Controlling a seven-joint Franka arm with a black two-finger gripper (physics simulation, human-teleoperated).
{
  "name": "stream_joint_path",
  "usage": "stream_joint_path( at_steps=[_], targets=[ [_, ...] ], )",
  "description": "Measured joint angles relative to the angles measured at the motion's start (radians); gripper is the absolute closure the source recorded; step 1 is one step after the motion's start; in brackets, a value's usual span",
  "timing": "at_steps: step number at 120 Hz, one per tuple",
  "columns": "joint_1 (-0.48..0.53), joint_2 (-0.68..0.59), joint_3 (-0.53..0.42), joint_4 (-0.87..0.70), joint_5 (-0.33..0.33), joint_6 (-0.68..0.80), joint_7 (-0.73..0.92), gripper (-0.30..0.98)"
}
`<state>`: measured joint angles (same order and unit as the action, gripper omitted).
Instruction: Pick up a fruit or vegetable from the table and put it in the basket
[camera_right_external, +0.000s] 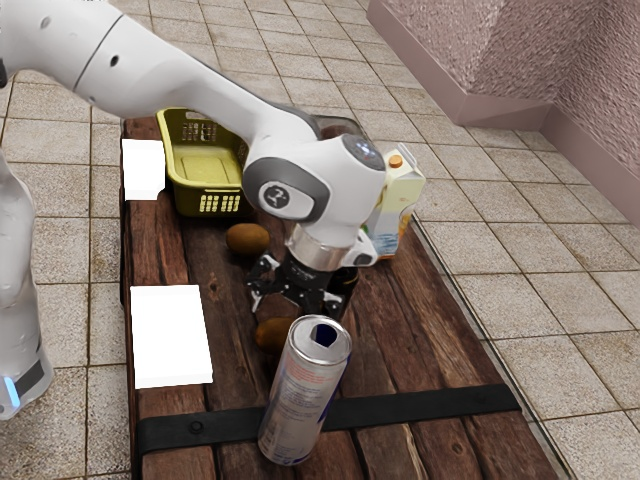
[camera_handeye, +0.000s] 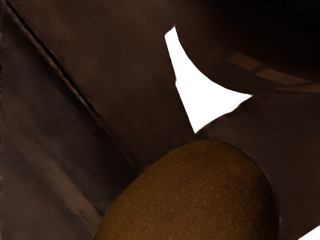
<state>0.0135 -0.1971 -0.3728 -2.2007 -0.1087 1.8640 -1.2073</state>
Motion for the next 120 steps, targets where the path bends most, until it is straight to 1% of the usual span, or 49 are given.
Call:
stream_joint_path(
  at_steps=[19,53,75,91,120],
  targets=[
    [0.000,0.010,0.000,-0.020,-0.010,0.025,-0.018,0.00],
    [0.000,0.028,-0.001,-0.043,-0.004,0.068,-0.041,0.00],
    [0.000,0.032,-0.001,-0.046,-0.007,0.079,-0.053,0.23],
    [-0.001,0.032,-0.001,-0.046,-0.007,0.080,-0.059,0.36],
    [-0.001,0.031,-0.001,-0.041,-0.004,0.071,-0.068,0.35]
  ],
)
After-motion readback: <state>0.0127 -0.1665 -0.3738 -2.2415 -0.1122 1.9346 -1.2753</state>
